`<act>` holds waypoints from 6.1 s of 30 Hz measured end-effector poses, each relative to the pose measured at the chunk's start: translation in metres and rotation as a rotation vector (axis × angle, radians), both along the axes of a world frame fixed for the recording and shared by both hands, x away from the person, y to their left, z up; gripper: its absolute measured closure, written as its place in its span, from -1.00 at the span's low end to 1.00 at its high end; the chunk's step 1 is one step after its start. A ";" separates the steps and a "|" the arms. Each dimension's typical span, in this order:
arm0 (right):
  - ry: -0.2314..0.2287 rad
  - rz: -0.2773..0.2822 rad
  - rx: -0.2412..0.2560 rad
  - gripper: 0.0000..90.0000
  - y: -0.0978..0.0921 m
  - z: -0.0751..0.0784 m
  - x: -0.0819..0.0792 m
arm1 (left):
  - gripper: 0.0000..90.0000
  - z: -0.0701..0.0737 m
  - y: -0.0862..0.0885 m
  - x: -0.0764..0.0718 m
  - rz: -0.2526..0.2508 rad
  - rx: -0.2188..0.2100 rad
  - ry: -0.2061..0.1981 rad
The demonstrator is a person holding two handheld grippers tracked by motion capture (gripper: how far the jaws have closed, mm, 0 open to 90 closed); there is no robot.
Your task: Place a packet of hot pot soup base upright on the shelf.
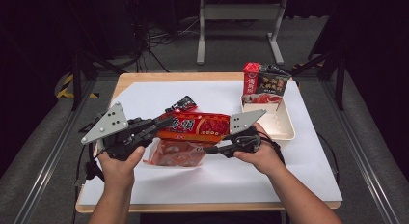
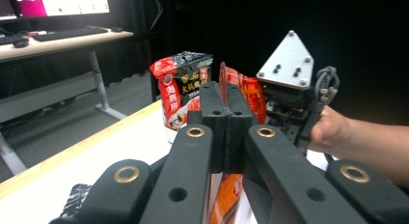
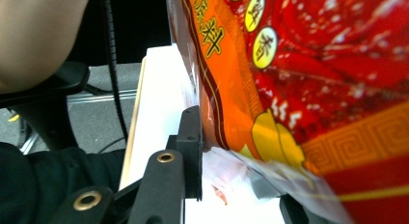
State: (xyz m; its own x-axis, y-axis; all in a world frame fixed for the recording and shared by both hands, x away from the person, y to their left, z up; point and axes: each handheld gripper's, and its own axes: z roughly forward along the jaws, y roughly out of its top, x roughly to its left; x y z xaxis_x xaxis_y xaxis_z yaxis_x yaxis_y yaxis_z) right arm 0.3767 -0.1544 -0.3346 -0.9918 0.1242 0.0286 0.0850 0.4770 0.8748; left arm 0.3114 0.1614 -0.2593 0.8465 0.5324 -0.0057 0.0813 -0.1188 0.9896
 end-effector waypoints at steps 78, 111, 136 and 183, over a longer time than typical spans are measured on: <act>-0.027 -0.336 -0.096 0.59 -0.108 0.108 0.026 | -0.18 -0.046 0.040 0.054 0.188 0.098 0.223; -0.060 -0.535 -0.075 0.59 -0.174 0.105 0.036 | -0.19 -0.062 0.049 0.065 0.246 0.166 0.250; -0.055 -0.667 -0.079 0.59 -0.197 0.087 0.047 | -0.20 -0.064 0.050 0.066 0.236 0.167 0.257; 0.030 -0.809 -0.284 0.59 -0.184 0.046 0.059 | -0.22 -0.065 0.051 0.066 0.235 0.179 0.267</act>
State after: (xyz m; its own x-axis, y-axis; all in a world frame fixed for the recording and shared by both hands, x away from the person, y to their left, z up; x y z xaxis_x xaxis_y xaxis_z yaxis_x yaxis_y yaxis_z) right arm 0.4352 -0.3389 -0.2883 -0.5942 0.7997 -0.0855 0.5149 0.4599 0.7234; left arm 0.3776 0.2124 -0.3238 0.6831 0.7237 -0.0986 0.3779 -0.2347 0.8956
